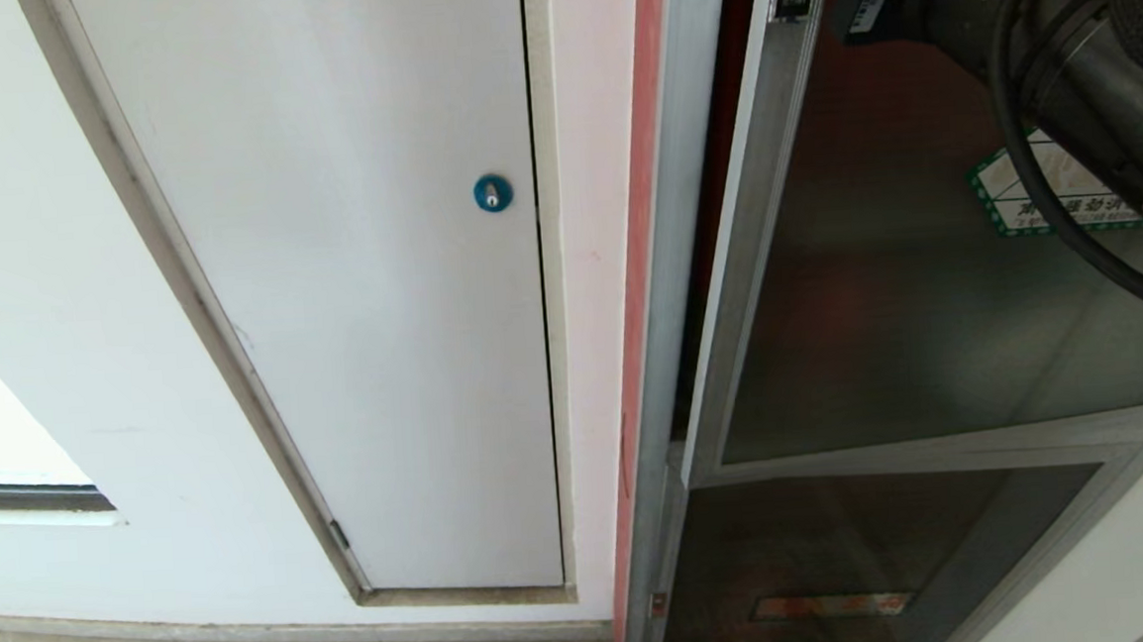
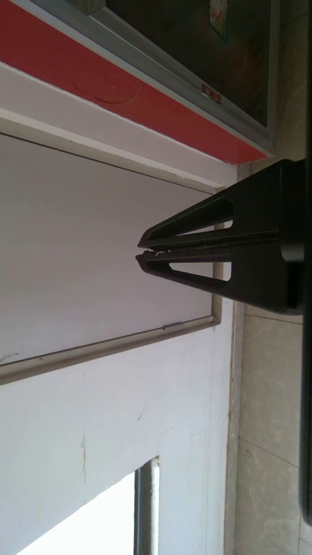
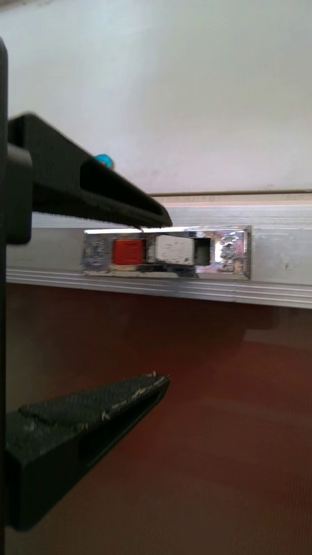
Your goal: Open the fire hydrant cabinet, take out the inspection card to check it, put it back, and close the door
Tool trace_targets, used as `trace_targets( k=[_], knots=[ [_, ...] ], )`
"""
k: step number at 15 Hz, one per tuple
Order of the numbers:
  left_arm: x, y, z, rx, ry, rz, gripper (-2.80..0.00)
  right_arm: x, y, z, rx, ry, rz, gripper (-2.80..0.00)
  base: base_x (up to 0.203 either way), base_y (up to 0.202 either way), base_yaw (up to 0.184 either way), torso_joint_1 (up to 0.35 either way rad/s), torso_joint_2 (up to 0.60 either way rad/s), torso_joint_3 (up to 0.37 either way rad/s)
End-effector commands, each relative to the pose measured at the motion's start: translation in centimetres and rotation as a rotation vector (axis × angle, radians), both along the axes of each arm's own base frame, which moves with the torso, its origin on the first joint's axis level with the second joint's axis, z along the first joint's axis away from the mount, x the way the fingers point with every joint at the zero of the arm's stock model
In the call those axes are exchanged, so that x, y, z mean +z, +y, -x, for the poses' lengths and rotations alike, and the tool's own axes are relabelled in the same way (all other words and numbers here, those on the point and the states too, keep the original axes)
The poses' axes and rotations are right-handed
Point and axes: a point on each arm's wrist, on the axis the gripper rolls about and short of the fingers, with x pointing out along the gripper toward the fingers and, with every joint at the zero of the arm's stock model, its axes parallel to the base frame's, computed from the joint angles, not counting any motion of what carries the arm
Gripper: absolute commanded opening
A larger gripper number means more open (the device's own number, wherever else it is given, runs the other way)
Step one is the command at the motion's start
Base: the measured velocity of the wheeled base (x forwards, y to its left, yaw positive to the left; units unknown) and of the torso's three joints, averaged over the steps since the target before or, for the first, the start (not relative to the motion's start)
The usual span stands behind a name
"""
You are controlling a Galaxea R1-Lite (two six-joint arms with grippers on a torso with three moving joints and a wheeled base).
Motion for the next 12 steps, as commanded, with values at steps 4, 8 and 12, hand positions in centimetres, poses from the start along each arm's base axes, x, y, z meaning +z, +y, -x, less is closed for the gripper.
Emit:
trace_targets(
  k=[4, 8, 12],
  knots=[
    [-0.4, 0.0, -0.1, 0.001, 0.014, 0.000, -2.80, -0.3, -0.2, 2.3, 0.053, 0.028, 0.026, 0.00, 0.000, 0.000, 0.000, 0.000, 0.00, 0.000],
    [-0.4, 0.0, -0.1, 0.001, 0.014, 0.000, -2.80, -0.6, -0.2, 3.1, 0.072, 0.037, 0.032, 0.00, 0.000, 0.000, 0.000, 0.000, 0.00, 0.000],
    [-0.4, 0.0, -0.1, 0.001, 0.014, 0.000, -2.80, -0.9, -1.1, 4.4, 0.068, 0.047, 0.029, 0.00, 0.000, 0.000, 0.000, 0.000, 0.00, 0.000]
  ],
)
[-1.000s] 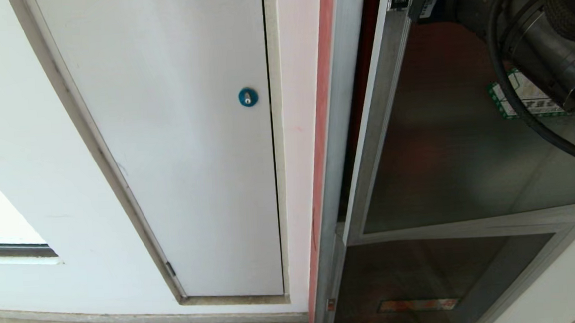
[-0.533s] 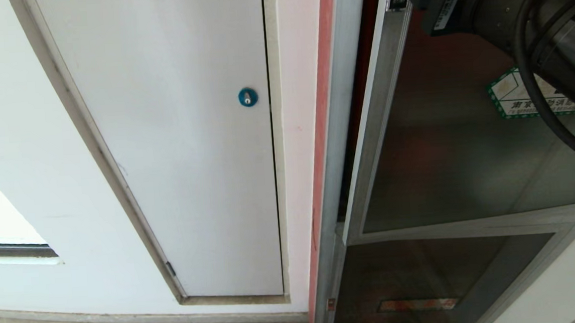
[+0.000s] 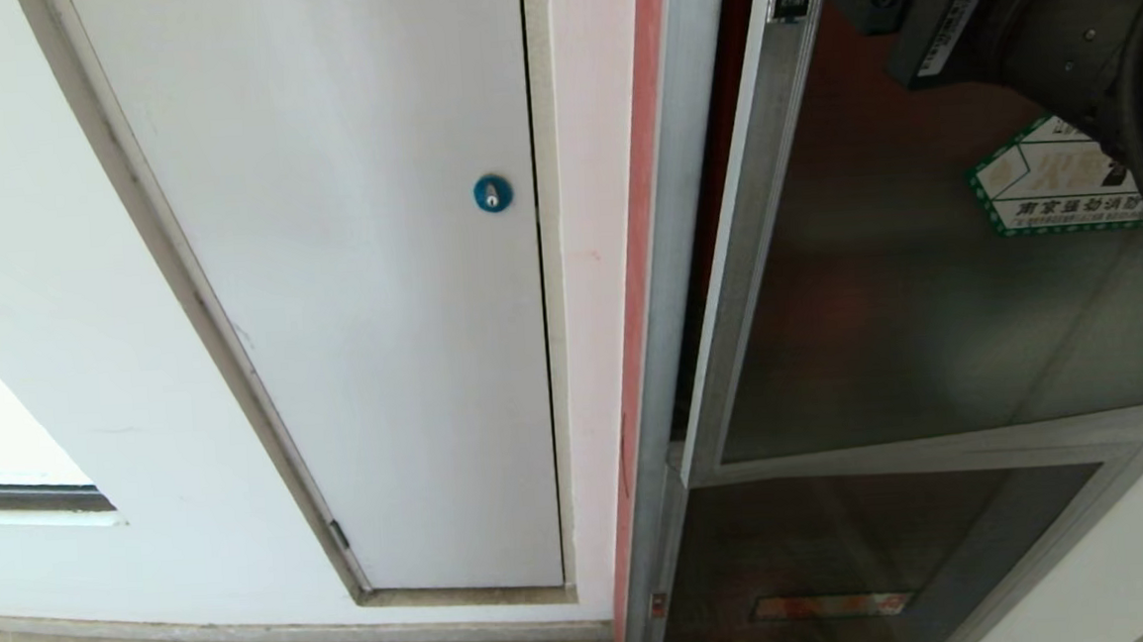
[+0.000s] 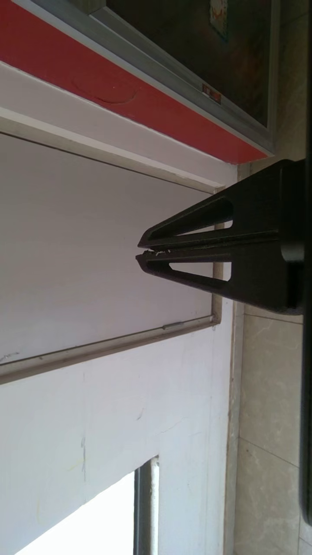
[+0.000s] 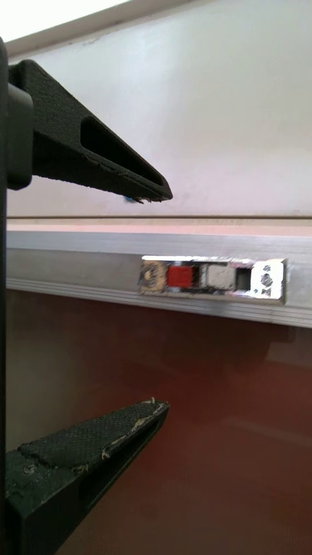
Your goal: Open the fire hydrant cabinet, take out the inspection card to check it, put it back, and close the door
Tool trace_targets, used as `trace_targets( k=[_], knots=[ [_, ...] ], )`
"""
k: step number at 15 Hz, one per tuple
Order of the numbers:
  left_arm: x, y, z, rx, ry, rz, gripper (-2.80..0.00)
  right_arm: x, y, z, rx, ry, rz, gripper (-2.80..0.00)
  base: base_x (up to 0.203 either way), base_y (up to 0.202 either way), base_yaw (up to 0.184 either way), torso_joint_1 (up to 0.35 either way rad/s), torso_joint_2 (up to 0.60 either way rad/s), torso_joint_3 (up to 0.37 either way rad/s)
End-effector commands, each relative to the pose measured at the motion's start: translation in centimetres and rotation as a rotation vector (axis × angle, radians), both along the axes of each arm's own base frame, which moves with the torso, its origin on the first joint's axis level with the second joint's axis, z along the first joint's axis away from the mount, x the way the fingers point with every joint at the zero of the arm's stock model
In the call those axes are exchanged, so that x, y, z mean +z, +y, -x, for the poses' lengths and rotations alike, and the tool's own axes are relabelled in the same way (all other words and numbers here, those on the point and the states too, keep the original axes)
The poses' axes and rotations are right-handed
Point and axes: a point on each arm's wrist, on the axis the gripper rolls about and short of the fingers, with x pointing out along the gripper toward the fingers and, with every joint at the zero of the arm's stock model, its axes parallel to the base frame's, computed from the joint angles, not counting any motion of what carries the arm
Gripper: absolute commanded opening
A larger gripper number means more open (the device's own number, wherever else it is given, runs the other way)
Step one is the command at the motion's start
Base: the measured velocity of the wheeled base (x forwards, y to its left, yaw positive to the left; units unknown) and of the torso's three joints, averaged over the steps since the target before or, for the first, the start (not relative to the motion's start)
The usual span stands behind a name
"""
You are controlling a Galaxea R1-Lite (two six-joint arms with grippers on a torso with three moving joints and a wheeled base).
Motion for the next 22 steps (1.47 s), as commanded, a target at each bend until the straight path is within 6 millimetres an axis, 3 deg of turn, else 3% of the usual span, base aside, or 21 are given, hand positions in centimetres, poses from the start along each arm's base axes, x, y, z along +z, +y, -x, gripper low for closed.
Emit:
trace_targets(
  k=[1, 10, 14, 19, 22],
  knots=[
    [-0.4, 0.0, -0.1, 0.000, 0.013, 0.000, -2.80, 0.1, -0.7, 0.9, -0.004, -0.007, -0.008, -2.80, 0.000, 0.000, 0.000, 0.000, 0.00, 0.000],
    [-0.4, 0.0, -0.1, 0.000, 0.013, 0.000, -2.80, -0.1, -5.2, 5.4, -0.062, 0.028, -0.019, -2.80, 0.000, 0.000, 0.000, 0.000, 0.00, 0.000],
    [-0.4, 0.0, -0.1, 0.000, 0.013, 0.000, -2.80, -0.2, -9.0, 7.1, -0.204, -0.002, -0.057, -2.80, 0.000, 0.000, 0.000, 0.000, 0.00, 0.000],
    [-0.4, 0.0, -0.1, 0.000, 0.013, 0.000, -2.80, -0.1, -14.2, 12.5, -0.422, -0.025, -0.093, -2.80, 0.000, 0.000, 0.000, 0.000, 0.00, 0.000],
    [-0.4, 0.0, -0.1, 0.000, 0.013, 0.000, -2.80, -0.9, -16.3, 16.3, -0.656, -0.017, -0.114, -2.80, 0.000, 0.000, 0.000, 0.000, 0.00, 0.000]
  ],
)
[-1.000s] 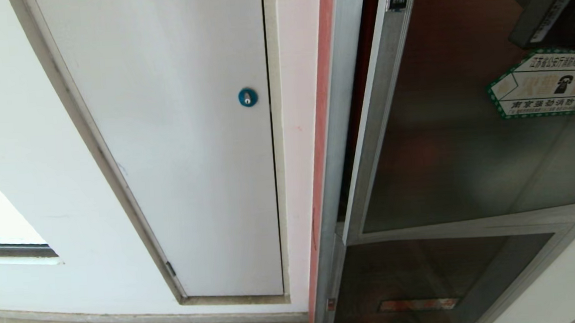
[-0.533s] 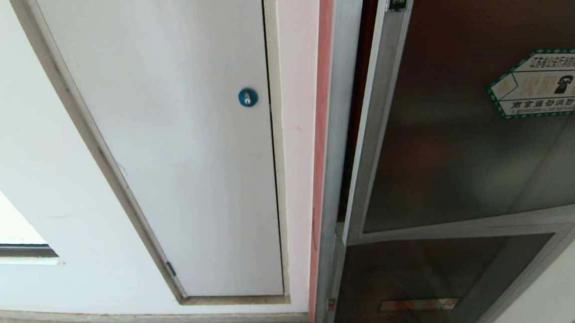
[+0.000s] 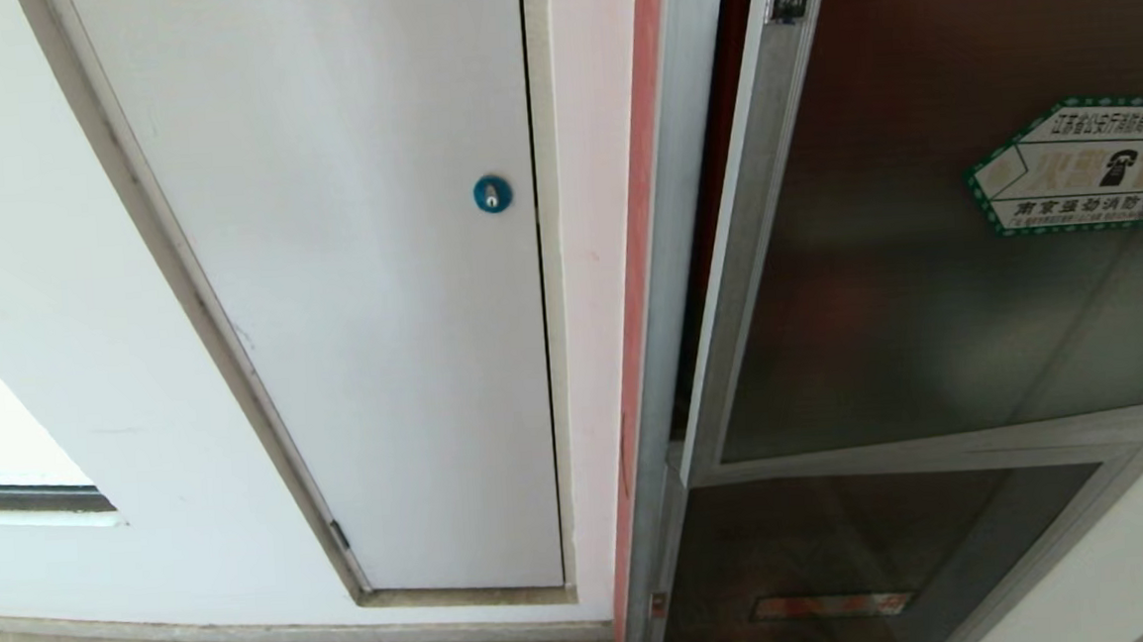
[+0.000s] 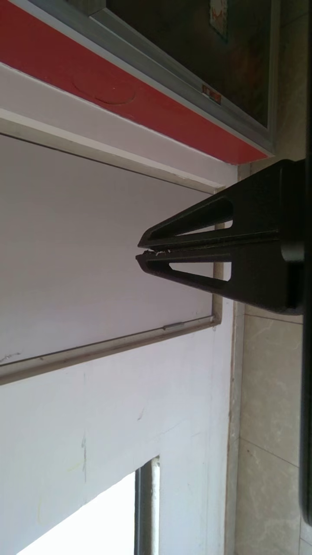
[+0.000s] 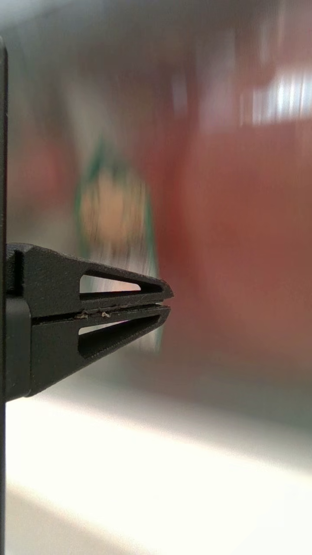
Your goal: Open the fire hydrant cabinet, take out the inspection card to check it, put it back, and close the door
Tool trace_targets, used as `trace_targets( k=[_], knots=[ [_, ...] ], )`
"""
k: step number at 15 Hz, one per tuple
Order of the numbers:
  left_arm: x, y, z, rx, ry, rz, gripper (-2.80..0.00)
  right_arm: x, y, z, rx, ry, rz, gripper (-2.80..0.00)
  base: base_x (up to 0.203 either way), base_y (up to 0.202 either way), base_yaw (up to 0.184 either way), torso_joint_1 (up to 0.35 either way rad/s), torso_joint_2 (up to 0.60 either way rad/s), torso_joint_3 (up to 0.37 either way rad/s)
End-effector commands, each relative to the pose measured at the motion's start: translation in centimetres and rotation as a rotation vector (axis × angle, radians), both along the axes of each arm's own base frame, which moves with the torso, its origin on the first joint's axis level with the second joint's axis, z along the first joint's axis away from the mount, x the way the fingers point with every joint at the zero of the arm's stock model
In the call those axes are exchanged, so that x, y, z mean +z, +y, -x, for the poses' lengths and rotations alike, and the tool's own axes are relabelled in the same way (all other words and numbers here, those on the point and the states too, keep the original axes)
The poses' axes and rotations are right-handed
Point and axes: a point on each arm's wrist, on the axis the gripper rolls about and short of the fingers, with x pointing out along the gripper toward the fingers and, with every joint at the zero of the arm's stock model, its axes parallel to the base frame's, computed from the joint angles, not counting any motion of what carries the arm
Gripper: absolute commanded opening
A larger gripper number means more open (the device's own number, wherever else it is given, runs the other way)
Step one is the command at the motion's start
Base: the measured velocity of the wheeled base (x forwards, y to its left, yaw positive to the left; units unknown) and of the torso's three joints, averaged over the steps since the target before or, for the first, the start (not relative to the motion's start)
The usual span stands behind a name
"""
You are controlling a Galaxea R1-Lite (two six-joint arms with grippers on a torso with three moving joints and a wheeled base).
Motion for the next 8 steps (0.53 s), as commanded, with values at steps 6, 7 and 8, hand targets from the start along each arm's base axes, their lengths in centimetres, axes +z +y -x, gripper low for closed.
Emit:
trace_targets(
  k=[6, 7, 8],
  knots=[
    [-0.4, 0.0, -0.1, 0.000, 0.014, 0.000, -2.80, -5.8, -1.4, 10.1, -0.251, 0.003, -0.043, -2.80, 0.000, 0.000, 0.000, 0.000, 0.00, 0.000],
    [-0.4, 0.0, -0.1, 0.000, 0.014, 0.000, -2.80, -7.1, -1.4, 10.6, -0.253, 0.014, -0.040, -2.80, 0.000, 0.000, 0.000, 0.000, 0.00, 0.000],
    [-0.4, 0.0, -0.1, 0.000, 0.014, 0.000, -2.80, -8.4, -1.3, 10.9, -0.247, 0.026, -0.033, -2.80, 0.000, 0.000, 0.000, 0.000, 0.00, 0.000]
  ],
)
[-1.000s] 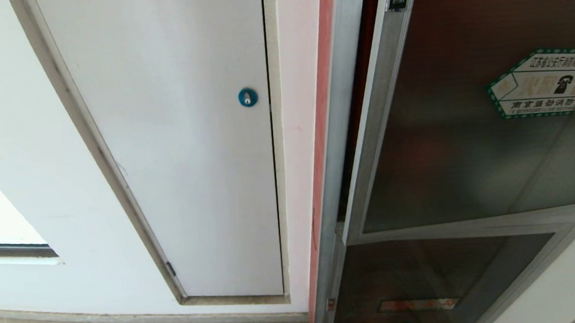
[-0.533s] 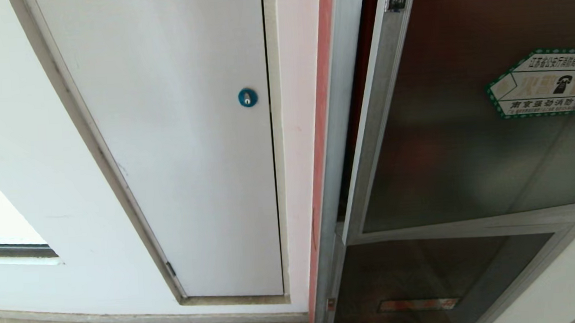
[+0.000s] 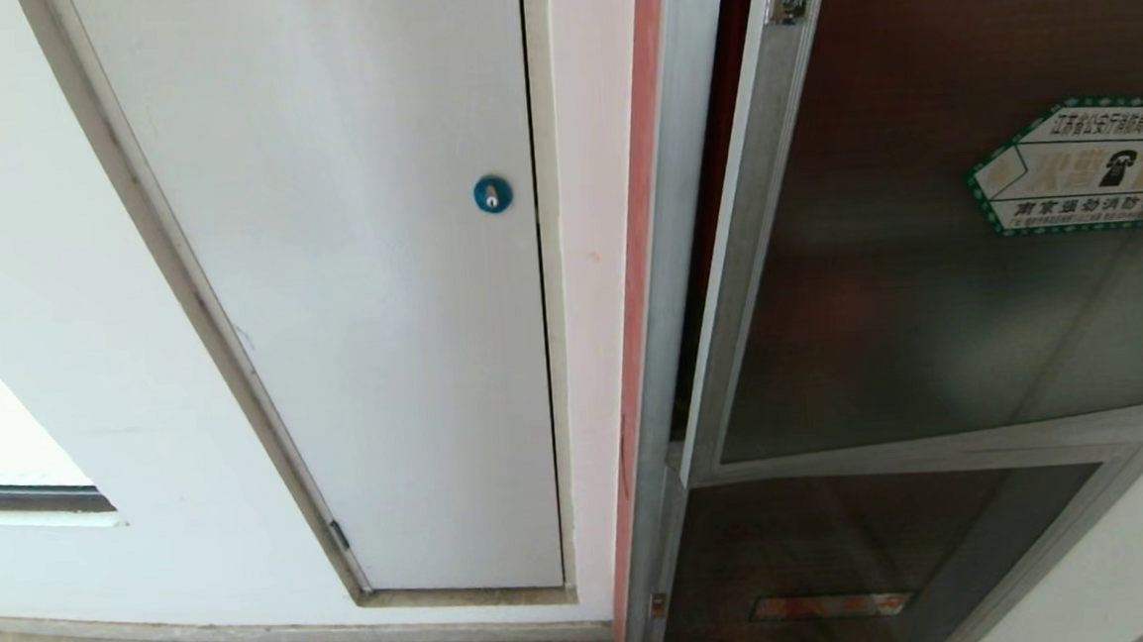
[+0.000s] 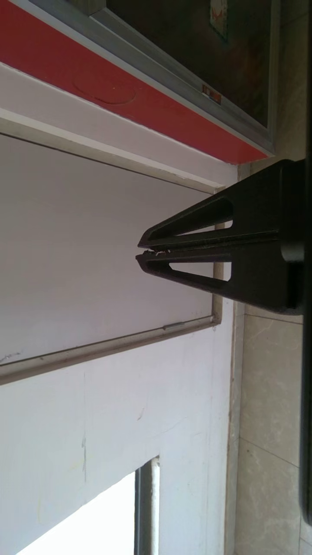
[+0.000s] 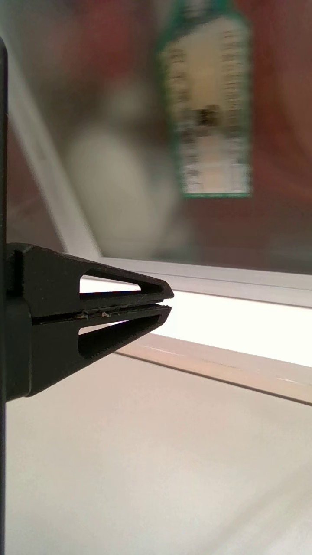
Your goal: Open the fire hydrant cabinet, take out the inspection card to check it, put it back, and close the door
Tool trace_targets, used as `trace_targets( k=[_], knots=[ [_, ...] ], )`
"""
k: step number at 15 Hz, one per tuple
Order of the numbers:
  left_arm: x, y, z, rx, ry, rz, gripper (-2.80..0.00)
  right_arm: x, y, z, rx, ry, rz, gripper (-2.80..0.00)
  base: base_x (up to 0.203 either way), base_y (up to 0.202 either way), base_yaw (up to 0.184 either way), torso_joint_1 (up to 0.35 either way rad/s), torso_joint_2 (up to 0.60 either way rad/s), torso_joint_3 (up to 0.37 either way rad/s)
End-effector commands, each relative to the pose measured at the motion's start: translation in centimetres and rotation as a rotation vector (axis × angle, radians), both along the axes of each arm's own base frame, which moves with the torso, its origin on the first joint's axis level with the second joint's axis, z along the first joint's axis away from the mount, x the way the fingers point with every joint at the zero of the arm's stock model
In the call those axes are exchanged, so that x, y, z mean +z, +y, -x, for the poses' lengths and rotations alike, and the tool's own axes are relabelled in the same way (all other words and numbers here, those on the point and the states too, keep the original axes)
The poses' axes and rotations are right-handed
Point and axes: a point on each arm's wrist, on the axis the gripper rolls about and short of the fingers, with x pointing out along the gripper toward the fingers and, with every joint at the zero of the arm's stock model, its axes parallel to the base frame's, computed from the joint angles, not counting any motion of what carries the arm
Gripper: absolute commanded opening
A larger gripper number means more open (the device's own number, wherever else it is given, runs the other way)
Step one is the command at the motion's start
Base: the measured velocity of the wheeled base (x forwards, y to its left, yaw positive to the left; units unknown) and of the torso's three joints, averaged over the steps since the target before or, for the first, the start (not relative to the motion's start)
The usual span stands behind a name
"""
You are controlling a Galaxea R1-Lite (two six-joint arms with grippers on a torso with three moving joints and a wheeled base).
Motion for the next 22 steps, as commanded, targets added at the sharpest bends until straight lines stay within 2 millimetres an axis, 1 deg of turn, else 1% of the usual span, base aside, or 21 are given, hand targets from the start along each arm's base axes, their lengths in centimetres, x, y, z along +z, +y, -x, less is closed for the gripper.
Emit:
trace_targets(
  k=[1, 2, 4, 6, 8, 10, 12, 13, 17, 18, 22],
  knots=[
    [-0.4, 0.0, -0.1, 0.001, 0.014, 0.000, -2.80, -2.6, 0.0, 1.7, 0.006, -0.029, 0.007, -2.80, 0.000, 0.000, 0.000, 0.000, 0.00, 0.000],
    [-0.4, 0.0, -0.1, 0.001, 0.014, 0.000, -2.80, -3.9, 0.1, 1.6, 0.024, -0.011, 0.015, -2.80, 0.000, 0.000, 0.000, 0.000, 0.00, 0.000],
    [-0.4, 0.0, -0.1, 0.001, 0.014, 0.000, -2.80, -7.1, 0.2, 1.0, 0.042, 0.046, 0.021, -2.80, 0.000, 0.000, 0.000, 0.000, 0.00, 0.000],
    [-0.4, 0.0, -0.1, 0.001, 0.014, 0.000, -2.80, -9.3, 0.3, 0.6, 0.101, 0.057, 0.014, -2.80, 0.000, 0.000, 0.000, 0.000, 0.00, 0.000],
    [-0.4, 0.0, -0.1, 0.001, 0.014, 0.000, -2.80, -11.4, 0.7, 0.9, 0.289, 0.018, 0.036, -2.80, 0.000, 0.000, 0.000, 0.000, 0.00, 0.000],
    [-0.4, 0.0, -0.1, 0.001, 0.014, 0.000, -2.80, -14.3, 1.0, -0.4, 0.425, 0.062, 0.001, -2.80, 0.000, 0.000, 0.000, 0.000, 0.00, 0.000],
    [-0.4, 0.0, -0.1, 0.001, 0.014, 0.000, -2.80, -15.5, 1.2, -1.0, 0.564, 0.079, -0.047, -2.80, 0.000, 0.000, 0.000, 0.000, 0.00, 0.000],
    [-0.4, 0.0, -0.1, 0.001, 0.014, 0.000, -2.80, -16.2, 1.3, -1.4, 0.604, 0.104, -0.053, -2.80, 0.000, 0.000, 0.000, 0.000, 0.00, 0.000],
    [-0.4, 0.0, -0.1, 0.001, 0.014, 0.000, -2.80, -19.4, 1.5, -2.6, 0.656, 0.224, -0.058, -2.80, 0.000, 0.000, 0.000, 0.000, 0.00, 0.000],
    [-0.4, 0.0, -0.1, 0.001, 0.014, 0.000, -2.80, -19.9, 1.5, -2.8, 0.658, 0.238, -0.060, -2.80, 0.000, 0.000, 0.000, 0.000, 0.00, 0.000],
    [-0.4, 0.0, -0.1, 0.001, 0.014, 0.000, -2.80, -20.8, 1.6, -2.9, 0.696, 0.312, -0.080, -2.80, 0.000, 0.000, 0.000, 0.000, 0.00, 0.000]
  ],
)
